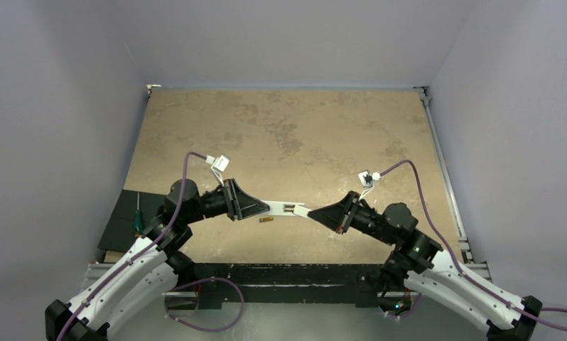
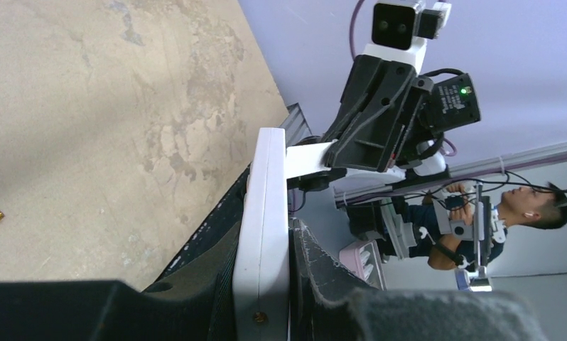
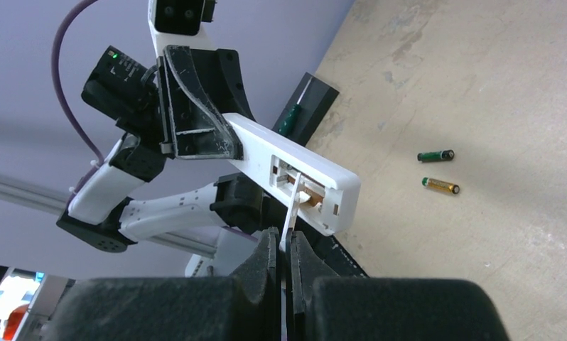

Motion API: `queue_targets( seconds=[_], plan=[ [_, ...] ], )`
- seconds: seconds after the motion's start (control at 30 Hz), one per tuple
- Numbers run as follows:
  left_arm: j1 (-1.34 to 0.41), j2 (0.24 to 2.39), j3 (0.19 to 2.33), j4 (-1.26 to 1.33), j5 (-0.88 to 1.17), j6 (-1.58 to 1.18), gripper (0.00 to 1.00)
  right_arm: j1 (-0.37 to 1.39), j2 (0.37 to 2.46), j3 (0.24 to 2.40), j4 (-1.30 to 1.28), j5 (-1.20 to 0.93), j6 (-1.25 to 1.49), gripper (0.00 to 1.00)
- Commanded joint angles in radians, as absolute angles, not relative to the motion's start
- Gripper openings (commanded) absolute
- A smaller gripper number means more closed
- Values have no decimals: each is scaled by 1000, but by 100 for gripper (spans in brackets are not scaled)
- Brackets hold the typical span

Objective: Load the batteries into the remote control
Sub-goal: Remove the battery cover from the remote control, then place the battery cover at the center of the board.

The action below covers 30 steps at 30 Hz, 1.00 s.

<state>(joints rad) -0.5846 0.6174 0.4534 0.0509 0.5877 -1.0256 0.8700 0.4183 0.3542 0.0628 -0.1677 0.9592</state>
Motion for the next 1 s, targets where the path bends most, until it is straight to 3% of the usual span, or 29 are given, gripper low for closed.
queue_targets(
  seconds=[0.0,0.4,0.7,0.97],
  plan=[
    [-584,627,517,-15,531,-957,0,868,408,413,3,-116,916,0],
    [-583,667,530,-121,489,-890,0,868,510,547,-188,29,764,0],
    [-584,696,511,-158,525,-858,0,863,692,603,-146,110,645,0],
    [-584,679,499,-181,536,-846,0,762,892,616,-45,3,603,0]
  ],
)
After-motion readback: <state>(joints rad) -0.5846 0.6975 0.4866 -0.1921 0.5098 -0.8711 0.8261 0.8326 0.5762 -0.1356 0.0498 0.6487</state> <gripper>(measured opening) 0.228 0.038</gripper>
